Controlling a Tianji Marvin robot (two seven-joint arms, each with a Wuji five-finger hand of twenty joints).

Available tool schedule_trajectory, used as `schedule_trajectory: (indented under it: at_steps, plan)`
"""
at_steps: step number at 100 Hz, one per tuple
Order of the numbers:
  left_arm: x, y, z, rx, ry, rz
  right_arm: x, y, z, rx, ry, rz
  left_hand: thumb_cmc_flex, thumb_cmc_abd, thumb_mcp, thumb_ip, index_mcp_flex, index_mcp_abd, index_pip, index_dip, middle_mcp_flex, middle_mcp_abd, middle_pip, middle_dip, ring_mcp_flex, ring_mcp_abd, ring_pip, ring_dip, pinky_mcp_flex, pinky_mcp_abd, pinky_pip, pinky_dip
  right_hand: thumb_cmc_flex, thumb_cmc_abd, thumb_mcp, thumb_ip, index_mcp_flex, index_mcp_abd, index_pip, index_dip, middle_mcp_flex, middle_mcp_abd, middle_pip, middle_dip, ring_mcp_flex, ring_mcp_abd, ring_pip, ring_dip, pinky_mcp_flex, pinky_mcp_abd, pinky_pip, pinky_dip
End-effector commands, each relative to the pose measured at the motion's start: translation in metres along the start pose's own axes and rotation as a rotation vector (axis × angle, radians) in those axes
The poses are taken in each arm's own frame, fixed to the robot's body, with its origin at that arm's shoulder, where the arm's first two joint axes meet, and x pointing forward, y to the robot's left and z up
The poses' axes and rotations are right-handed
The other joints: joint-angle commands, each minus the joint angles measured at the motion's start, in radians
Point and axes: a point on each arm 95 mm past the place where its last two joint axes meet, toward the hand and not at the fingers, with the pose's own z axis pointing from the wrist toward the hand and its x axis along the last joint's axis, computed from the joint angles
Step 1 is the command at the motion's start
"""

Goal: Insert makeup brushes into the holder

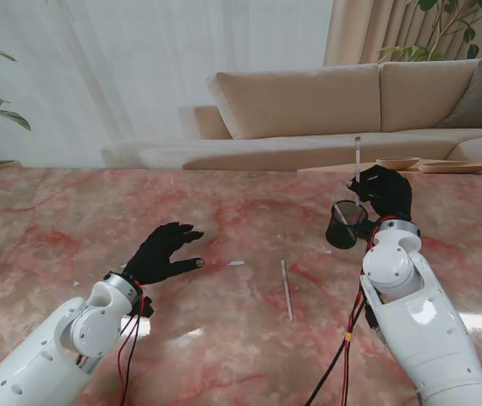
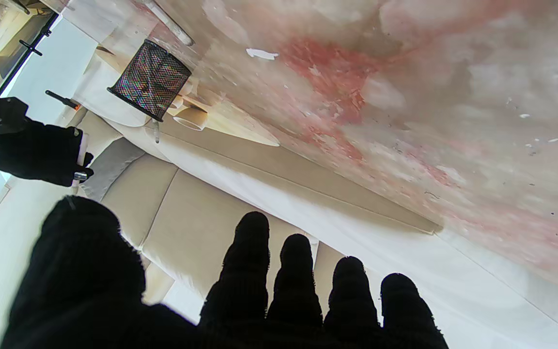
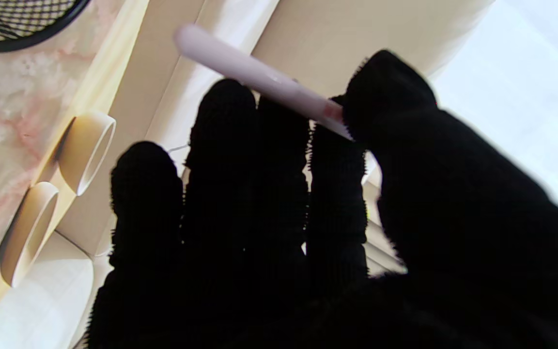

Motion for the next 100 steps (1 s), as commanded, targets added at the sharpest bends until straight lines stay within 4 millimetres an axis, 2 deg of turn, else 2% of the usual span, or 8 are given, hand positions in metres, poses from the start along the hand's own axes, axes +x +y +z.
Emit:
schedule_trajectory:
  at_steps: [1, 44, 73, 88, 100]
  plan:
    - [0.001, 0.007, -0.001, -0.008, -0.001, -0.014, -0.007, -0.008, -0.002, 0.016, -0.031, 0.012, 0.022, 0.049, -0.041, 0.036, 0.002, 0.0, -0.01, -0.013, -0.019, -0.024, -0.022, -0.012, -0.02, -0.06, 0.004, -0.013, -0.005, -0.005, -0.029, -0.001, 0.047, 0.047, 0.073, -0.019, 0.054, -0.076, 0.084, 0.002, 0.026, -0.002, 0.005, -0.014, 0.0, -0.042, -0.026, 0.008, -0.005, -0.016, -0.009, 0.03]
    - [-0.001, 0.012, -0.002, -0.029, -0.011, -0.026, -0.037, -0.026, 0.002, 0.006, -0.123, 0.057, 0.029, 0.05, -0.044, 0.038, 0.001, 0.003, -0.011, -0.013, -0.02, -0.021, -0.022, -0.011, -0.019, -0.063, 0.005, -0.013, -0.004, -0.008, -0.036, -0.014, 0.04, 0.063, 0.053, -0.016, 0.043, -0.082, 0.079, 0.0, 0.006, -0.021, -0.014, -0.015, -0.027, -0.046, -0.062, 0.001, -0.031, -0.026, -0.043, 0.037]
    - [-0.002, 0.013, -0.003, -0.03, -0.018, -0.028, -0.049, -0.037, 0.004, 0.007, -0.132, 0.072, 0.031, 0.054, -0.045, 0.039, 0.002, 0.004, -0.012, -0.014, -0.017, -0.021, -0.021, -0.01, -0.017, -0.064, 0.008, -0.012, -0.002, -0.015, -0.038, -0.022, 0.037, 0.073, 0.046, -0.014, 0.038, -0.104, 0.074, -0.001, -0.01, -0.047, -0.026, -0.006, -0.09, -0.055, -0.089, 0.004, -0.105, -0.051, -0.082, 0.04]
    - [-0.003, 0.013, -0.003, -0.036, -0.02, -0.027, -0.054, -0.041, 0.004, 0.005, -0.135, 0.064, 0.032, 0.055, -0.044, 0.039, 0.002, 0.004, -0.013, -0.014, -0.017, -0.021, -0.021, -0.011, -0.017, -0.064, 0.011, -0.011, -0.001, -0.017, -0.039, -0.025, 0.033, 0.081, 0.035, -0.013, 0.037, -0.106, 0.073, -0.001, -0.011, -0.055, -0.027, 0.001, -0.209, -0.067, -0.115, 0.012, -0.213, -0.086, -0.12, 0.05]
    - [-0.003, 0.014, -0.004, -0.038, -0.021, -0.027, -0.056, -0.042, 0.003, 0.005, -0.134, 0.058, 0.033, 0.055, -0.044, 0.039, 0.003, 0.004, -0.013, -0.014, -0.016, -0.021, -0.02, -0.01, -0.015, -0.063, 0.013, -0.009, -0.001, -0.017, -0.04, -0.027, 0.03, 0.088, 0.02, -0.011, 0.033, -0.115, 0.07, -0.001, -0.009, -0.058, -0.031, -0.001, -0.4, -0.11, -0.134, -0.023, -0.371, -0.142, -0.195, 0.061]
